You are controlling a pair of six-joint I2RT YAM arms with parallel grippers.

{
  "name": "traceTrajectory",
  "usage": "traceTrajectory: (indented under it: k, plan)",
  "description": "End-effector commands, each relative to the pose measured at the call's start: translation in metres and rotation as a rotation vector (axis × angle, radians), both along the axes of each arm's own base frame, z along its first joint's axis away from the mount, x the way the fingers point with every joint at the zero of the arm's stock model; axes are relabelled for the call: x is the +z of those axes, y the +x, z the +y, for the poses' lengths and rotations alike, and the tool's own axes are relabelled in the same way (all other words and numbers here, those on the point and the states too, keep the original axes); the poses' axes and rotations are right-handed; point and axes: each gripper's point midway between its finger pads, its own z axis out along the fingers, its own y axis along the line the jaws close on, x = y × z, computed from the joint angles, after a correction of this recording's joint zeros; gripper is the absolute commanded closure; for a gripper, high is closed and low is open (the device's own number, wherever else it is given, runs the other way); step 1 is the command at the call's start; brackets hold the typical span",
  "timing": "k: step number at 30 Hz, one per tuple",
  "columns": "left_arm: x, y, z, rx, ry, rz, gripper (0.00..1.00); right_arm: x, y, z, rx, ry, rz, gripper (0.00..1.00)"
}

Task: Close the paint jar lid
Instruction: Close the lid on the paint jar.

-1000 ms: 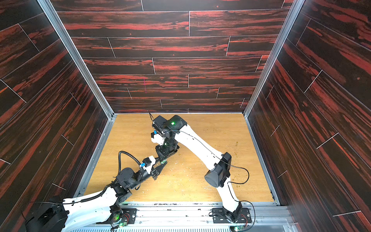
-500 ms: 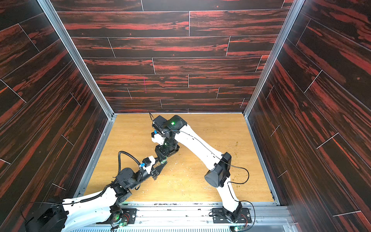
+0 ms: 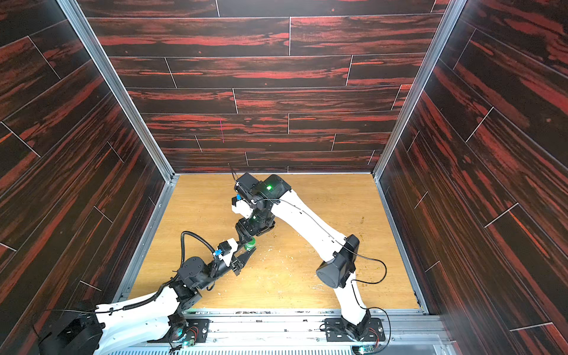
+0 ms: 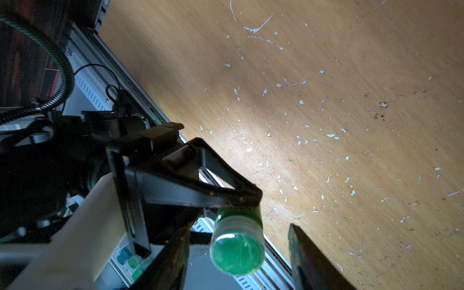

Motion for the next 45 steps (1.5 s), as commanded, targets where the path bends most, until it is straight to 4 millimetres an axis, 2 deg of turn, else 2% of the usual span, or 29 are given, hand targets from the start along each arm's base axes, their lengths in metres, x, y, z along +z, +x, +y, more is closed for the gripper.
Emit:
traceTrajectory:
  k: [1, 7, 13, 19, 21, 27, 31, 38, 45]
  plan:
    - [0.015, -0.001, 0.002, 0.006, -0.033, -0.035, 0.85, 0.024, -0.003, -0.005, -0.015, 0.069, -0.018, 0.32]
    - [0.015, 0.000, 0.003, 0.011, -0.033, -0.035, 0.85, 0.035, -0.001, -0.009, -0.048, 0.143, -0.012, 0.30]
    - [0.016, 0.000, 0.003, 0.015, -0.036, -0.037, 0.85, 0.056, 0.007, -0.015, -0.130, 0.327, 0.020, 0.27]
    - [0.021, 0.001, 0.006, 0.028, -0.055, -0.040, 0.85, 0.066, 0.009, -0.025, -0.216, 0.529, 0.085, 0.26]
    - [0.023, 0.001, 0.007, 0.032, -0.063, -0.041, 0.85, 0.070, 0.010, -0.029, -0.249, 0.627, 0.111, 0.22]
    - [0.028, 0.003, 0.007, 0.040, -0.081, -0.045, 0.85, 0.066, 0.003, -0.037, -0.301, 0.861, 0.213, 0.14]
    - [0.032, 0.004, 0.006, 0.040, -0.089, -0.046, 0.85, 0.056, 0.000, -0.035, -0.319, 0.994, 0.308, 0.13]
    - [0.036, 0.004, 0.007, 0.041, -0.102, -0.053, 0.85, 0.033, 0.003, -0.039, -0.373, 1.146, 0.380, 0.13]
    - [0.038, 0.004, 0.008, 0.047, -0.108, -0.056, 0.85, 0.036, 0.002, -0.036, -0.369, 1.229, 0.402, 0.13]
